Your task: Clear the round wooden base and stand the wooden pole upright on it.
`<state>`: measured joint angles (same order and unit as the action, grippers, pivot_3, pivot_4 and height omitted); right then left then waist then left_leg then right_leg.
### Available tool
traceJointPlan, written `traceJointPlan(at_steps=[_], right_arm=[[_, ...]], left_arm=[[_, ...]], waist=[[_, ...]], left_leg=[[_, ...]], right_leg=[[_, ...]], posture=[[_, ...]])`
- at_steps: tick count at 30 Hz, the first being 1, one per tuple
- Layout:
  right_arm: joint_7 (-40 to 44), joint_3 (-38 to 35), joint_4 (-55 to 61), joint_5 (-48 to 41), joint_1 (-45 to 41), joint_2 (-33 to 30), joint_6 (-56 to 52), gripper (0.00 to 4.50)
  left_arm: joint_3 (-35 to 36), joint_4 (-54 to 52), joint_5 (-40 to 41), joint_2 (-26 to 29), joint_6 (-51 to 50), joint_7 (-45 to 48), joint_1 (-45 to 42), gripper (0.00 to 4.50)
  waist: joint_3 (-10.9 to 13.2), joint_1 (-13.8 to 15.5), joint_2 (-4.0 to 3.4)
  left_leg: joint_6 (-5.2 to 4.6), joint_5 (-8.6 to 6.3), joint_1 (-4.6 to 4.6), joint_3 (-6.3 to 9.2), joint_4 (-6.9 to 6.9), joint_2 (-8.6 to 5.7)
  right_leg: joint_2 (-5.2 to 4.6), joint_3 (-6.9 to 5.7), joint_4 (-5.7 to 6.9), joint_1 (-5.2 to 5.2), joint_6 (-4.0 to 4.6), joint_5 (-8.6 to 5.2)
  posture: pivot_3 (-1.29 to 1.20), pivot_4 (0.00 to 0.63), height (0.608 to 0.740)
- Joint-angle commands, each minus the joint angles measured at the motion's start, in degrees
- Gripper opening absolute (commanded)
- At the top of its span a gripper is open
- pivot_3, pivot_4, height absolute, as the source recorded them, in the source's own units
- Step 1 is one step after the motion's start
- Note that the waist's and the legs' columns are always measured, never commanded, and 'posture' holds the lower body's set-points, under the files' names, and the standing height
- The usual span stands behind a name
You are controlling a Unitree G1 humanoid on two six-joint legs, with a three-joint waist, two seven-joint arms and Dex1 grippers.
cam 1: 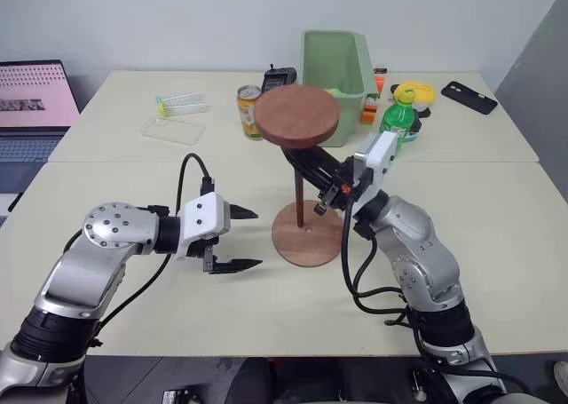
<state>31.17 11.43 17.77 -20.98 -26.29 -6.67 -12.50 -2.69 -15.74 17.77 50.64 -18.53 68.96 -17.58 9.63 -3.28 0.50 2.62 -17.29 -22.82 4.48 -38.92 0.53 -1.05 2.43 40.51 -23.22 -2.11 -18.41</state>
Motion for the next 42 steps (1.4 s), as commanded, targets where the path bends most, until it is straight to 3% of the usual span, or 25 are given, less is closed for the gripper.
traceJointPlan(at_steps=[1,42], right_arm=[[0.7,0.2,1.3,0.9,0.6,-0.2,2.5,0.23],[2.2,0.4,0.2,2.2,5.5,-3.3,3.2,0.23]], left_arm=[[1.3,-1.8,0.6,0.4,0.2,-0.7,-0.3,4.50],[-0.1,2.8,-0.8,0.1,5.4,0.9,-1.6,4.50]], waist=[[0.0,0.0,0.00],[0.0,0.0,0.03]], left_leg=[[0.00,0.00,0.00,0.00,0.00,0.00],[0.00,0.00,0.13,-0.02,-0.01,0.01]], right_leg=[[0.00,0.01,0.00,0.00,0.00,0.00],[0.00,0.03,0.18,0.03,0.00,0.00]], posture=[[0.00,0.150,0.740],[0.00,0.150,0.740]])
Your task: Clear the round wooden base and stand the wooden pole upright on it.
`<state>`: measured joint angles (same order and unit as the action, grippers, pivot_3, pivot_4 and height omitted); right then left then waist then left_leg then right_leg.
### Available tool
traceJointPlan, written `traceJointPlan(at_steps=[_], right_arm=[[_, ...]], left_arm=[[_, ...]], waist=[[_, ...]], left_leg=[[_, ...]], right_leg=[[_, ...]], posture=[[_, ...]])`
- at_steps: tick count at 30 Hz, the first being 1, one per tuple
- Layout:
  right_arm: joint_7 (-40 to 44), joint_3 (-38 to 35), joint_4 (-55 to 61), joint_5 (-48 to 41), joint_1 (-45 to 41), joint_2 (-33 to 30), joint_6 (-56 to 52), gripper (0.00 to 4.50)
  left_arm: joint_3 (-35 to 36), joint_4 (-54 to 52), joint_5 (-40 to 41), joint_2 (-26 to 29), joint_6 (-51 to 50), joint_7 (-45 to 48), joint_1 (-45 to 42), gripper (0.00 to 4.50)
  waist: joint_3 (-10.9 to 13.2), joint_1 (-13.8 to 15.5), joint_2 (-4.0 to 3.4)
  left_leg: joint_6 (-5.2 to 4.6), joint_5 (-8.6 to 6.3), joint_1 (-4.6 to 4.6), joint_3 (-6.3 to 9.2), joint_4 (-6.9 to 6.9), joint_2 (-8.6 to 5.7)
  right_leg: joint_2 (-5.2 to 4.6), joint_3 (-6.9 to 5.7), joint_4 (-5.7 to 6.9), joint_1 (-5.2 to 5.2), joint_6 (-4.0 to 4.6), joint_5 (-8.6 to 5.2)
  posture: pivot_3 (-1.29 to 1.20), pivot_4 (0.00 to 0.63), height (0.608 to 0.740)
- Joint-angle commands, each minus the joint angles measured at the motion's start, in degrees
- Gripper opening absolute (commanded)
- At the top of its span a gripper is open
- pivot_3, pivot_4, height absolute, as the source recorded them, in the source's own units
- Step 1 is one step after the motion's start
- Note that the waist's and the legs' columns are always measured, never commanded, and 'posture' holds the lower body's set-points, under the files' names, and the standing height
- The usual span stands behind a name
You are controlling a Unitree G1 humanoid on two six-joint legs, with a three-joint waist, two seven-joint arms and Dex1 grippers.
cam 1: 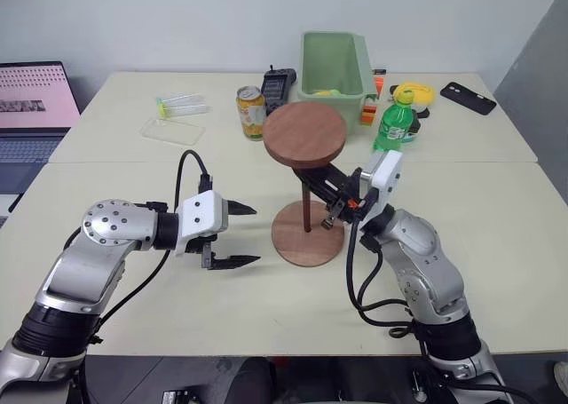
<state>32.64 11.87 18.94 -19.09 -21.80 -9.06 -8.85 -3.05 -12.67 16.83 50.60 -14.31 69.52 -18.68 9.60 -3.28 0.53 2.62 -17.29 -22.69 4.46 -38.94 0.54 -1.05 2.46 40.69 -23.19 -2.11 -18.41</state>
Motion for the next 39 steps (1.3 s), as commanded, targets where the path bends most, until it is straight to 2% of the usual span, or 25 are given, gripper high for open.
traceJointPlan(at_steps=[1,17,30,37,39], right_arm=[[0.8,-0.2,-1.0,0.2,0.9,-1.0,-0.5,0.23],[1.7,0.9,-0.4,-1.2,1.6,-1.6,-2.9,0.23],[-1.9,1.7,-8.0,4.8,2.3,-1.3,-1.5,0.23],[-1.9,-0.2,-11.6,4.9,4.3,-3.0,-1.2,0.23],[-1.6,0.1,-11.8,5.1,4.8,-3.5,-1.0,0.23]], left_arm=[[0.2,-0.2,0.1,0.1,1.2,0.4,-0.5,4.50],[0.2,-0.1,0.2,-0.2,1.4,0.4,-0.4,4.50],[-0.1,-0.3,0.1,-0.4,1.3,0.4,-0.5,4.50],[-0.4,-0.4,0.3,-0.3,1.2,0.1,-0.7,4.50],[-0.5,-0.5,0.3,-0.3,1.1,0.0,-0.8,4.50]], waist=[[0.0,0.0,0.00],[0.0,0.0,0.03],[-0.2,0.0,0.10],[-0.4,0.8,0.10],[-0.5,1.1,0.13]], left_leg=[[0.00,0.00,0.00,0.00,0.00,0.00],[0.00,0.00,0.06,0.00,-0.01,0.00],[0.00,0.00,0.25,0.00,0.00,0.01],[-0.05,-0.04,1.86,0.13,0.36,0.01],[-0.05,-0.04,1.93,0.10,0.44,-0.01]], right_leg=[[0.00,0.00,0.01,0.00,0.00,0.00],[0.01,0.01,0.06,0.03,0.00,0.00],[0.02,0.02,0.10,0.19,0.00,0.00],[0.15,-0.12,-0.65,2.02,0.05,-0.05],[0.14,-0.10,-0.71,2.09,0.05,-0.05]], posture=[[0.00,0.150,0.740],[0.00,0.150,0.740],[0.00,0.150,0.740],[0.00,0.150,0.740],[0.00,0.150,0.740]])
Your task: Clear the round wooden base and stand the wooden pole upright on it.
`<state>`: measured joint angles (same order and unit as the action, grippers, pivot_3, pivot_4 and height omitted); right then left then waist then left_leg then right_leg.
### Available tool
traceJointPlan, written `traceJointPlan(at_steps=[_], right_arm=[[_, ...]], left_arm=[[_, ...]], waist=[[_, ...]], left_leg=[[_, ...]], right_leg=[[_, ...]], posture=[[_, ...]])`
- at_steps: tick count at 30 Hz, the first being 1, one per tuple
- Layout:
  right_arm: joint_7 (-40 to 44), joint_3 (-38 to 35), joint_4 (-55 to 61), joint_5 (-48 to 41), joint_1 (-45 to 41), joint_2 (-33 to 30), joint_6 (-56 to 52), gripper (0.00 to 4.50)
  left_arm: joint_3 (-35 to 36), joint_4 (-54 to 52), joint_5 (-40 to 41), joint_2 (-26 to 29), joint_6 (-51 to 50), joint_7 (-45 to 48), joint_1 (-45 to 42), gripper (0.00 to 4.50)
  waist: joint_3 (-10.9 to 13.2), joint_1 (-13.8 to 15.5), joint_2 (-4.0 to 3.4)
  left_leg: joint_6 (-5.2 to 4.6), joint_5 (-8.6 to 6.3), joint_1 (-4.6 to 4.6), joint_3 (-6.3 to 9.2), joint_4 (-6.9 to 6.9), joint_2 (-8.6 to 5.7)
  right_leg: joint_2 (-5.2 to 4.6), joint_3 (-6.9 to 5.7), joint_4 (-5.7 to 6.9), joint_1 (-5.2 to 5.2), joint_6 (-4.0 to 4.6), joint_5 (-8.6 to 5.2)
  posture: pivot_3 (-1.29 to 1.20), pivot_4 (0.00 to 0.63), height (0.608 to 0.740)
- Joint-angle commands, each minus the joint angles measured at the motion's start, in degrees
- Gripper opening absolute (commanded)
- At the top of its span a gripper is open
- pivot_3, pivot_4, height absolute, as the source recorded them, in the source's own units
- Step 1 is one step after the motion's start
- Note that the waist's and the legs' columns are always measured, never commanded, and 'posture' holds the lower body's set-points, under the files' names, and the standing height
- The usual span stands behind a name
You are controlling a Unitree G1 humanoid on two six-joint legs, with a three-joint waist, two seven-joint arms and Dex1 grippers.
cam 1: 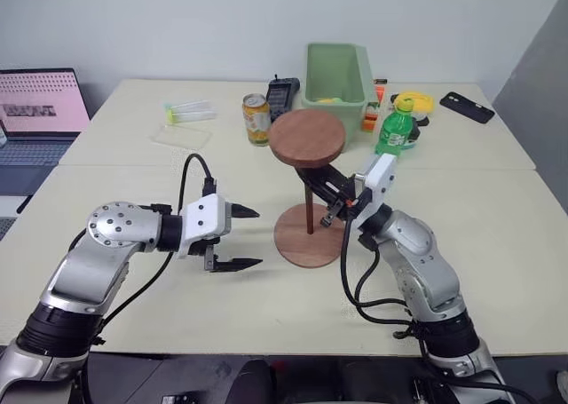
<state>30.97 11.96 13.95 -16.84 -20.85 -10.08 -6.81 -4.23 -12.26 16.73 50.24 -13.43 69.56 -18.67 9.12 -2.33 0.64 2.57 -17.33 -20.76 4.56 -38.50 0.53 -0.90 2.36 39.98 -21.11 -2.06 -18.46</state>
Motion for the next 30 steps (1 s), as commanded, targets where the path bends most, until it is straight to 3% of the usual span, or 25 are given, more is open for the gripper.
traceJointPlan(at_steps=[1,13,30], right_arm=[[0.2,0.1,-6.9,2.9,4.1,-2.7,-2.9,0.23],[2.7,2.3,-2.6,2.1,7.4,-5.5,-3.7,0.23],[-1.5,3.7,-7.3,4.8,6.7,-6.7,-11.5,0.23]], left_arm=[[0.7,-1.0,0.4,0.0,0.1,-0.1,-0.8,4.50],[0.6,-1.8,1.0,-0.2,-1.2,-0.2,-1.0,4.50],[-0.3,-2.0,1.0,-1.0,-1.8,-0.2,-1.8,4.50]], waist=[[0.0,0.3,0.03],[-0.4,0.7,0.12],[-1.4,0.7,0.12]], left_leg=[[0.00,0.00,0.00,0.01,0.00,0.00],[0.00,0.00,0.00,0.01,0.05,0.00],[0.00,0.00,0.23,-0.03,0.42,0.00]], right_leg=[[0.00,0.00,0.00,0.00,0.00,0.00],[-0.04,0.01,-0.07,0.02,0.00,0.00],[-0.04,0.03,-0.39,0.19,0.00,0.00]], posture=[[0.00,0.150,0.740],[0.00,0.150,0.740],[0.00,0.150,0.740]])
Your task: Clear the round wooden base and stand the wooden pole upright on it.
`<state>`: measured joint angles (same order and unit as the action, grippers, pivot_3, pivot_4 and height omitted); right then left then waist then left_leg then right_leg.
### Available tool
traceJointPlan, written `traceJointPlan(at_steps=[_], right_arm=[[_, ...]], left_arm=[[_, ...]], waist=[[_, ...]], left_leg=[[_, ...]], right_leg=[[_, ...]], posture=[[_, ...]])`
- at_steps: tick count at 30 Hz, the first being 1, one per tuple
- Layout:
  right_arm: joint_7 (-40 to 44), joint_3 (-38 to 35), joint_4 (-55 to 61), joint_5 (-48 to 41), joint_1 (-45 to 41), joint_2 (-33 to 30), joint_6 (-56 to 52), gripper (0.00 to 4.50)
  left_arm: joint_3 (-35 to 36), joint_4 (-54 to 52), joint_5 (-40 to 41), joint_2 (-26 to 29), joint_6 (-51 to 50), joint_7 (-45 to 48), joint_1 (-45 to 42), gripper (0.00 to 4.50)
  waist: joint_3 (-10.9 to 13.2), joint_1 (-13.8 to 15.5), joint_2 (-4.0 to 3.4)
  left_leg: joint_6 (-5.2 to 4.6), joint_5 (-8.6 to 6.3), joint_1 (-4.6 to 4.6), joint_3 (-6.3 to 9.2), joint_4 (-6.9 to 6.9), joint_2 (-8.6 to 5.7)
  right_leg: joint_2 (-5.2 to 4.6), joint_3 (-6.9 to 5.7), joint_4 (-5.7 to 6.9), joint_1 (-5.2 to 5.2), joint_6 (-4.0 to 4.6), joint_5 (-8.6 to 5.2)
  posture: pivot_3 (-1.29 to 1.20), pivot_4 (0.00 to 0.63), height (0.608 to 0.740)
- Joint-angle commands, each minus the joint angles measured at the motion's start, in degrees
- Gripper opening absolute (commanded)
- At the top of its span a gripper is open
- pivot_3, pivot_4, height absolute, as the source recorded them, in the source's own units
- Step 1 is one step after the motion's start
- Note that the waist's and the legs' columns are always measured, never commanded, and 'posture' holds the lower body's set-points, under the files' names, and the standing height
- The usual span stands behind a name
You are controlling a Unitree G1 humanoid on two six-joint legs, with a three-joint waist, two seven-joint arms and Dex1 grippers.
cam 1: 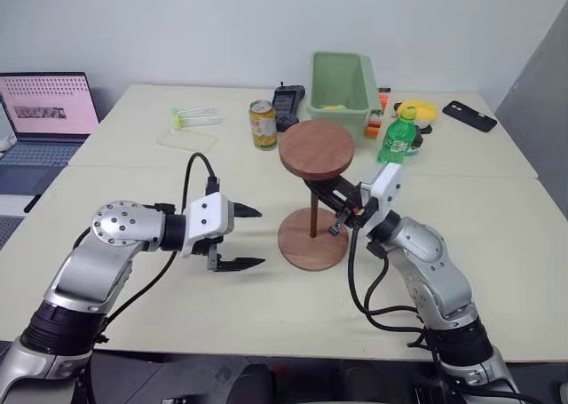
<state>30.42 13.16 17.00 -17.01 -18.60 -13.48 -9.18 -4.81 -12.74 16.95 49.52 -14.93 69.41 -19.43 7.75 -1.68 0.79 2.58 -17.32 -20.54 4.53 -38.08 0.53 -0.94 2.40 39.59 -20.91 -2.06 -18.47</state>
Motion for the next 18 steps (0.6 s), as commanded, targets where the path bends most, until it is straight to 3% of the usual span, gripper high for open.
traceJointPlan(at_steps=[1,4,11,16,18], right_arm=[[-1.0,2.5,-10.4,5.1,4.5,-3.4,-9.1,0.23],[-0.6,2.6,-9.9,4.2,4.8,-3.6,-8.6,0.23],[1.0,3.1,-5.2,1.9,3.8,-3.3,-8.7,0.23],[1.5,3.5,-2.5,1.0,3.4,-3.2,-9.8,1.46],[2.3,3.7,-1.1,0.9,3.5,-3.6,-10.4,1.85]], left_arm=[[0.3,-1.6,0.8,-0.3,-0.4,-0.1,-1.0,4.50],[0.4,-1.6,0.8,-0.4,-0.5,-0.1,-1.0,4.50],[0.5,-1.7,0.6,-0.5,-0.5,-0.2,-0.9,4.50],[0.4,-1.0,0.4,-0.7,0.3,-0.1,-0.7,4.50],[0.6,-0.7,0.5,-0.8,0.8,0.0,-0.6,4.50]], waist=[[0.0,0.0,-0.05],[0.0,0.0,-0.21],[0.0,0.0,-0.21],[0.6,0.0,-0.08],[1.1,-0.1,-0.40]], left_leg=[[0.00,0.00,0.20,0.02,0.06,0.00],[-0.01,-0.02,0.78,0.15,0.28,0.03],[-0.02,-0.03,0.79,0.19,0.27,0.02],[-0.02,-0.04,0.66,0.22,0.29,0.02],[-0.02,-0.03,0.21,0.17,0.24,0.00]], right_leg=[[0.00,-0.01,-0.12,0.22,0.00,0.00],[0.00,-0.01,-0.55,0.80,0.09,-0.05],[-0.01,0.00,-0.58,0.93,0.11,-0.07],[-0.01,-0.01,-0.61,0.85,0.12,-0.07],[-0.02,0.03,-0.55,0.45,0.13,-0.06]], posture=[[0.00,0.150,0.740],[0.00,0.150,0.740],[0.00,0.150,0.740],[0.00,0.150,0.740],[0.00,0.150,0.740]])
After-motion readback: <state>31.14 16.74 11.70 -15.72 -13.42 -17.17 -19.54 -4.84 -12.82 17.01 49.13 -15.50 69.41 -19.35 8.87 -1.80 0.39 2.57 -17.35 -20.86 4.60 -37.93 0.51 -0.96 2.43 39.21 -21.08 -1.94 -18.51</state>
